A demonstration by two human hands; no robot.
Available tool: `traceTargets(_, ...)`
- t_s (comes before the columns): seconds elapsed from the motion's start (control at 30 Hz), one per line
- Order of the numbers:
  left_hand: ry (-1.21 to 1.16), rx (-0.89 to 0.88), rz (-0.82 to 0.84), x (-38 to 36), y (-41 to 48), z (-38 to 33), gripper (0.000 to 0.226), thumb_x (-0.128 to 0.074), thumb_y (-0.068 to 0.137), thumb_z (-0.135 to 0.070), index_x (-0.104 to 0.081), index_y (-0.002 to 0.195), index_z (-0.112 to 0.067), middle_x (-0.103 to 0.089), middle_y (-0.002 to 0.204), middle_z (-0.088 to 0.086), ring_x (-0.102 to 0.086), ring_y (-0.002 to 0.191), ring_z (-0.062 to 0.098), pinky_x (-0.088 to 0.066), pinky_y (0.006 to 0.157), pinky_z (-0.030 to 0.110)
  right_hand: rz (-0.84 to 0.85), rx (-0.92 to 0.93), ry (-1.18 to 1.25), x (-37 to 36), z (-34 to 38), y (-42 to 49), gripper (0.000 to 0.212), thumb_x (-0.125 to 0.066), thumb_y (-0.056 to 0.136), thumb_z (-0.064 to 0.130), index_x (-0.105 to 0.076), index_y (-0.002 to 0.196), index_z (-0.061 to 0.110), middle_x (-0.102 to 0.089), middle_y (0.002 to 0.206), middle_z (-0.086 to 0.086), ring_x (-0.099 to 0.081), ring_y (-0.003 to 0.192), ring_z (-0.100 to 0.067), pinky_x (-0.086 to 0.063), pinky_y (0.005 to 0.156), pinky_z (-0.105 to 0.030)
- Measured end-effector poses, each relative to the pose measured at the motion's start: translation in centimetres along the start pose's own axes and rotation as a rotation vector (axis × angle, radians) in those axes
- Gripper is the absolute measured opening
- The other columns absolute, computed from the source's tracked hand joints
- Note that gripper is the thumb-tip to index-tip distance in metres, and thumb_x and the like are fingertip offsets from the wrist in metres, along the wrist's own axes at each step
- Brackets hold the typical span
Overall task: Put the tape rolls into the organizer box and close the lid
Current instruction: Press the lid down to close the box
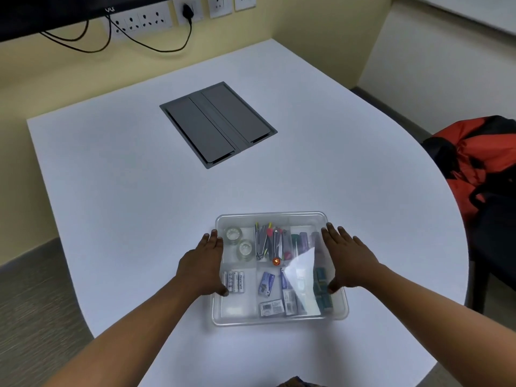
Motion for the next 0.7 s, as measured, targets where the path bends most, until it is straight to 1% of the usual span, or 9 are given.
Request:
traceTargets(0.07,0.023,-0.009,-0.003,0.8,0.9,0.1,0.131,-0.084,0.057,-0.052,-0.001,0.150,-0.012,0.009,0.160,0.005,0.003,0.147,0.018,-0.034,0.111,0.041,-0.015,-0.006,0.036,0.7,-0.1,0.8,0.147,-0.086,0.056,0.057,0.014,0.152,0.010,0.015,0.163,-0.008,0.007,0.151,-0.028,-0.013,0.121,-0.045)
traceTargets(0.23,0.052,-0.012,0.016,1.6,3.0,0.5,0.134,-0.085,0.057,-0.048,0.005,0.149,-0.010,0.013,0.160,0.005,0.004,0.147,0.018,-0.032,0.111,0.040,0.009,-0.013,0.109,1.2,-0.4,2.7,0.151,-0.088,0.056,0.053,0.019,0.150,0.004,0.020,0.161,-0.013,0.011,0.150,-0.028,-0.012,0.122,-0.040)
traceTargets(0.43,0.075,-0.022,0.040,1.1,4.1,0.6,0.136,-0.087,0.054,-0.046,0.003,0.149,-0.008,0.012,0.160,0.008,0.002,0.147,0.020,-0.022,0.116,0.038,0.051,0.033,0.273,-0.2,-0.4,3.6,0.155,-0.091,0.056,0.044,0.029,0.145,0.001,0.029,0.158,-0.015,0.020,0.147,-0.029,-0.005,0.121,-0.036)
traceTargets(0.5,0.075,-0.015,0.047,1.0,4.3,0.6,0.137,-0.088,0.053,-0.044,0.002,0.149,-0.007,0.011,0.160,0.009,0.001,0.147,0.021,-0.020,0.117,0.039,0.040,0.048,0.275,-0.3,-0.8,3.8,0.157,-0.091,0.054,0.049,0.028,0.146,0.003,0.027,0.159,-0.014,0.017,0.148,-0.028,-0.005,0.122,-0.037)
traceTargets(0.6,0.081,-0.006,0.053,0.8,4.7,0.4,0.139,-0.089,0.051,-0.043,0.003,0.149,-0.006,0.011,0.159,0.011,0.000,0.147,0.022,-0.018,0.118,0.039,0.023,0.039,0.204,-0.5,-1.2,4.0,0.158,-0.088,0.051,0.058,0.025,0.147,0.005,0.023,0.160,-0.013,0.010,0.150,-0.028,-0.011,0.122,-0.039)
traceTargets(0.7,0.087,0.004,0.069,0.6,4.9,0.4,0.140,-0.090,0.052,-0.042,0.004,0.149,-0.006,0.012,0.159,0.011,-0.001,0.147,0.022,-0.018,0.118,0.040,0.035,0.039,0.161,-0.5,-1.2,4.5,0.159,-0.087,0.050,0.061,0.024,0.147,0.004,0.025,0.160,-0.014,0.008,0.150,-0.030,-0.013,0.121,-0.040)
Point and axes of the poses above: each hand's wrist, its own y-axis towards the middle knuckle, its own x-axis out of the back of the hand, z = x × y, the point moved 3 cm from there along y, towards the middle knuckle
